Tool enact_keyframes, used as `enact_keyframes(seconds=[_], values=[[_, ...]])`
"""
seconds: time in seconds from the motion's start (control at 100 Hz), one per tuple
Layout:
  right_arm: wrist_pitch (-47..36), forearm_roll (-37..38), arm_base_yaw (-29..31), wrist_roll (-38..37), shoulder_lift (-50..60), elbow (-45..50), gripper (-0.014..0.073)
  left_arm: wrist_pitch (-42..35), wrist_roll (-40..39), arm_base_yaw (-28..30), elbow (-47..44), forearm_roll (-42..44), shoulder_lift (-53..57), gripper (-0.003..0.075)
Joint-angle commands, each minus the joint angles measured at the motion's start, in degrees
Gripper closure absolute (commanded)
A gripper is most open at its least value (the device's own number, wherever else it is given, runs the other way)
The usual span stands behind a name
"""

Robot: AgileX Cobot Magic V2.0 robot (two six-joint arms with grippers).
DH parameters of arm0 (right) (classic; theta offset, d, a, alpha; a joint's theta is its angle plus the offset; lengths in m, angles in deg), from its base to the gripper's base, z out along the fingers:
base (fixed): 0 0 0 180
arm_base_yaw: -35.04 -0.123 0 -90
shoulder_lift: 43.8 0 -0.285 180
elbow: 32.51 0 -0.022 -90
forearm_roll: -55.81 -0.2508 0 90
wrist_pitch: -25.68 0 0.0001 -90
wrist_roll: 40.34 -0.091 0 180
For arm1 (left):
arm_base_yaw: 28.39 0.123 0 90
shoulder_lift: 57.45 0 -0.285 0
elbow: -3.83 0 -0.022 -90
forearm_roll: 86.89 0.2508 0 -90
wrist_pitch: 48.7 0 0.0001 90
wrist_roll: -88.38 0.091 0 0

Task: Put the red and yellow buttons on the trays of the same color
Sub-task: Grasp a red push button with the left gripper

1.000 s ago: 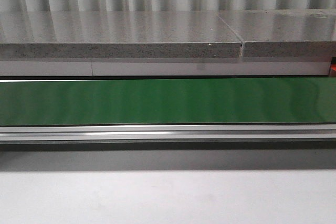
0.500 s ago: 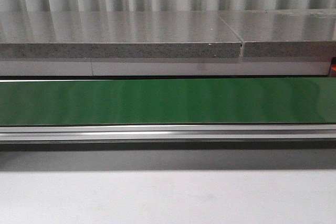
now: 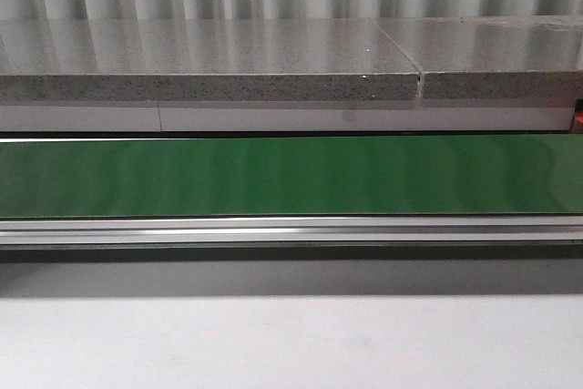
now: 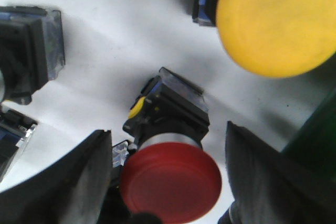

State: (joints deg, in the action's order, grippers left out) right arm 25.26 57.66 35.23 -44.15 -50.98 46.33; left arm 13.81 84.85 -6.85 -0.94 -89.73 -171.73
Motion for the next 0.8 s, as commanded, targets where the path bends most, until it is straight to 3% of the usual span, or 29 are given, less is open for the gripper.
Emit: enact_keyframes(seconds=[0.0,0.36,0.79], values=[[-4.7,0.6,0.2,0.2,0.8,-0.3,0.0661,-0.4,-0.1,0.1,1.6,-0.1,2.5,0.0306],[-4.7,0.6,0.2,0.2,0.8,-0.3,0.0661,-1.5,0.1,0.1,1.6,-0.1,3.2,0.0492],[-4.7,0.6,0.2,0.2,0.8,-0.3,0.0661,1.6,3.1,0.0,1.9,-0.1,13.2,0.0499]])
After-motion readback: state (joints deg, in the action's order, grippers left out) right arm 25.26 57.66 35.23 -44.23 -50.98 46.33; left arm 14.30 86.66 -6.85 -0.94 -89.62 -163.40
